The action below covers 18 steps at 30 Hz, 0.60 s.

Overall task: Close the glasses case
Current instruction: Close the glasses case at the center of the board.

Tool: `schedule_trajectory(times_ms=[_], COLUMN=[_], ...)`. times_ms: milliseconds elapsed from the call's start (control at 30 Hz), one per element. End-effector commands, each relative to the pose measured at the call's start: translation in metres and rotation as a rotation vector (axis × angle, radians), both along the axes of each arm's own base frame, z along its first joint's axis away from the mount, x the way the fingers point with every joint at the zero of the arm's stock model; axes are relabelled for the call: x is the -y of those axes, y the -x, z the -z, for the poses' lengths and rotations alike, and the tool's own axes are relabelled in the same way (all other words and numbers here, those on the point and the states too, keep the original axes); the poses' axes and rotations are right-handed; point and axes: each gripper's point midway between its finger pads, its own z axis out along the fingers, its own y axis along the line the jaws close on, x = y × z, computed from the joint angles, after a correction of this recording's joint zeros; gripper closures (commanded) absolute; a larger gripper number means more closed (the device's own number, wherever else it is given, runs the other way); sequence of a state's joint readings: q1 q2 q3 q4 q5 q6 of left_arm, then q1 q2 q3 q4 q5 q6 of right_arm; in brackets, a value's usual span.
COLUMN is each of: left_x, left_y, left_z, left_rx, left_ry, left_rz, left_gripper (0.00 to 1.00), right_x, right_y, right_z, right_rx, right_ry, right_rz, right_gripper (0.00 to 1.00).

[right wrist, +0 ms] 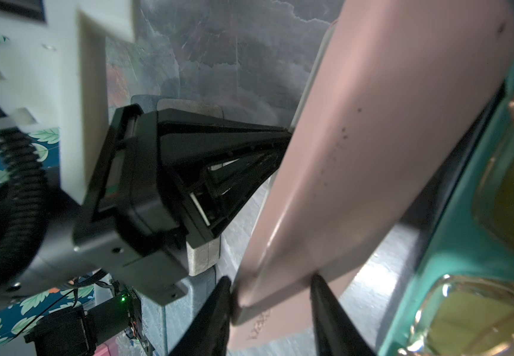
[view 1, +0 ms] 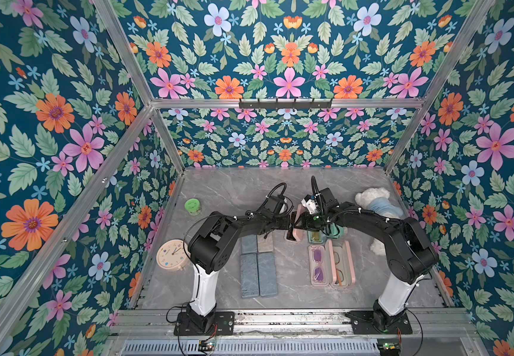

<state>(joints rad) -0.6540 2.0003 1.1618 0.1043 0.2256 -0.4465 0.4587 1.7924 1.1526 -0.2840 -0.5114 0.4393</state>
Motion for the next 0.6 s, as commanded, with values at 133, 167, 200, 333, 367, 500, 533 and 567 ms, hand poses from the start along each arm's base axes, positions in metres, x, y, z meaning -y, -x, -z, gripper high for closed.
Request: schedule_trajectory(times_ms=[133,167,200,333,367,500,533,567], left_x=[-0.0072,-0.0074,-0.0075,-0.0078,-0.0078,-0.0071,-0.0075,-0.0073], left_y=[0.0045,0.0047,0.005,0.0049,0.0054,0.0058,0.0059,0.0063], left_z=[0.0086,0.0079,0.0079,0.0063,0.0073,0.0079,0.0079,0.0076], left_rx=[-0.023,-0.022,-0.022,-0.019,-0.021,-0.023,-0.023,-0.023], left_ry=[-0.036,-0.035,-0.034,-0.032,-0.033,-0.031,-0.032,-0.031], left_rz=[-0.002,-0.003,-0.003,-0.005,-0.004,-0.001,-0.002,-0.001], left_gripper=[0.9,0.9,0.91,0.91,0.91,0.92,0.92,0.92], right_x=[-0.005,-0.0054,-0.0054,-0.0064,-0.0069,-0.0082,-0.0086,-0.0083], right_y=[0.0001,0.0006,0.0003,0.0013,0.0015,0.0022,0.0021,0.002], right_z=[0.002,0.0026,0.0025,0.0044,0.0045,0.0047,0.0048,0.0053], right_rx=[0.005,0.003,0.004,0.0,0.0,0.0,-0.001,-0.002], right_ry=[-0.003,-0.002,-0.003,0.0,0.0,0.0,0.0,0.0], right_rz=[-0.016,-0.018,-0.017,-0.022,-0.023,-0.026,-0.027,-0.028], right_gripper=[0.57,0.57,0.57,0.58,0.57,0.58,0.58,0.57])
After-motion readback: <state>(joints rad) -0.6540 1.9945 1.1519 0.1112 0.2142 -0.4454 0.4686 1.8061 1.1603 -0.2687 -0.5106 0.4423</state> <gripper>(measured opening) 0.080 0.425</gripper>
